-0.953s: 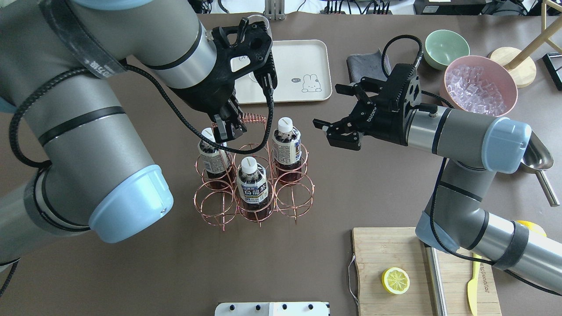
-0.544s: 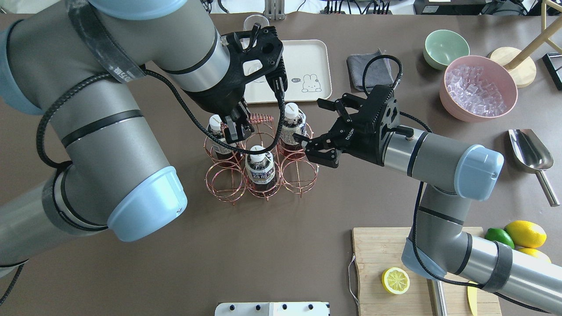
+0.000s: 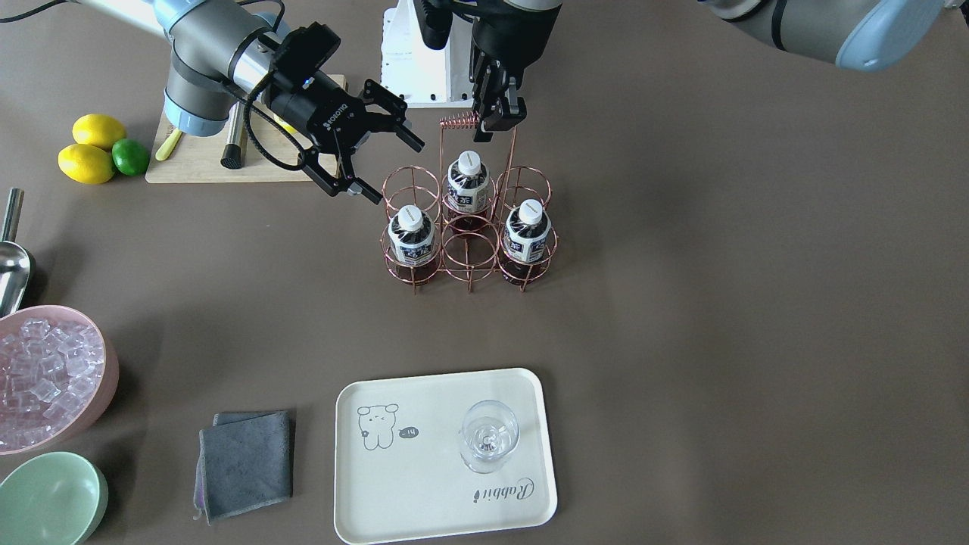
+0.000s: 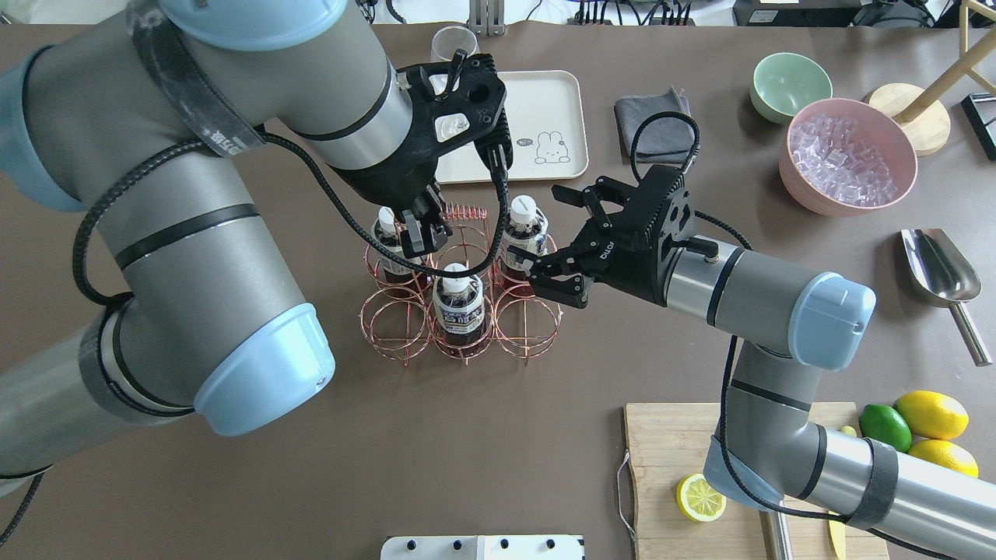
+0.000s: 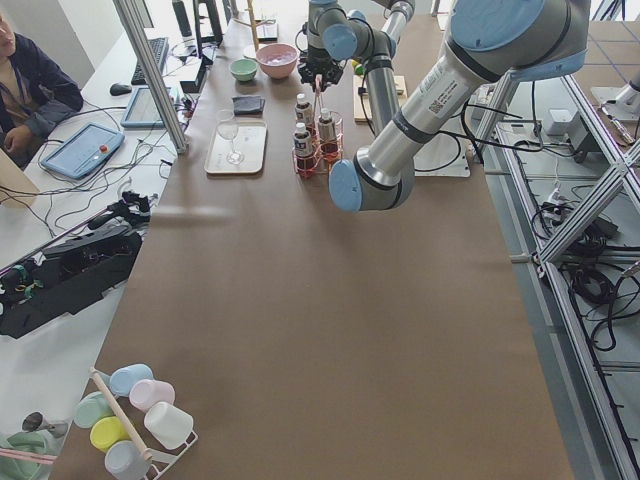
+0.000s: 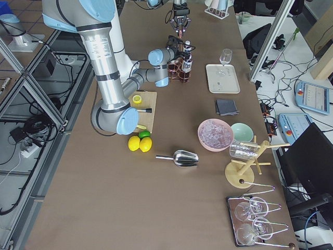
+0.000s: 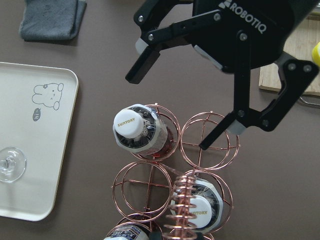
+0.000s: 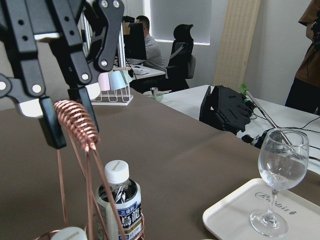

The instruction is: Take tea from basket to plate

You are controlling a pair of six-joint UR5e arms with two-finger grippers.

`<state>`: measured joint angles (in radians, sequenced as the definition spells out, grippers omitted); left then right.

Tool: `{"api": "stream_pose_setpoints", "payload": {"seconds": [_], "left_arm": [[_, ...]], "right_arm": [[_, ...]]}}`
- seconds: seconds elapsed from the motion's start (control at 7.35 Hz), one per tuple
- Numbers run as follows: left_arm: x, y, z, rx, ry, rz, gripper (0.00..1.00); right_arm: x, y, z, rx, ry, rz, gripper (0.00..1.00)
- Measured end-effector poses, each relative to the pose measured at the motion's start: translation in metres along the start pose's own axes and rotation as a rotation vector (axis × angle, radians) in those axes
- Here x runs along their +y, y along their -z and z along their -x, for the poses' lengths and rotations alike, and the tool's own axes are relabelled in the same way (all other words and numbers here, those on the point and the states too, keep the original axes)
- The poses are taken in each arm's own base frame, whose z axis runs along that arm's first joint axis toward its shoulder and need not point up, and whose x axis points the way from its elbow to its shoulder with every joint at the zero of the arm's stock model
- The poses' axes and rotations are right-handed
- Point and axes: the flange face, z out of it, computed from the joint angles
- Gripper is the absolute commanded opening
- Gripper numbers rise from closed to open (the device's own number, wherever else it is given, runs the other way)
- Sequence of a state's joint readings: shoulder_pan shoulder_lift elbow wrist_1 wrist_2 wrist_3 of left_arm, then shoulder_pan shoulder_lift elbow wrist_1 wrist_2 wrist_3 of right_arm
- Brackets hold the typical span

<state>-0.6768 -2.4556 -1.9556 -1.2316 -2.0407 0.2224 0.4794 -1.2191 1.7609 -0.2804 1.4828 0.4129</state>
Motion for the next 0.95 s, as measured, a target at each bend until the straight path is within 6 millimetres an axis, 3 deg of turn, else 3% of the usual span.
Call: {"api": "stream_pose_setpoints", "payload": {"seconds": [0.54, 0.95], "left_arm": [[0.000, 0.002, -0.001, -0.001, -0.002, -0.004, 0.00], [0.001, 0.002, -0.001, -0.001, -0.002, -0.004, 0.00]], "right_arm": [[0.005, -0.008, -0.019, 0.060, 0.006, -0.002, 1.00], [0.011, -0.045, -0.020, 0.084, -0.010, 0.011, 0.99]]}}
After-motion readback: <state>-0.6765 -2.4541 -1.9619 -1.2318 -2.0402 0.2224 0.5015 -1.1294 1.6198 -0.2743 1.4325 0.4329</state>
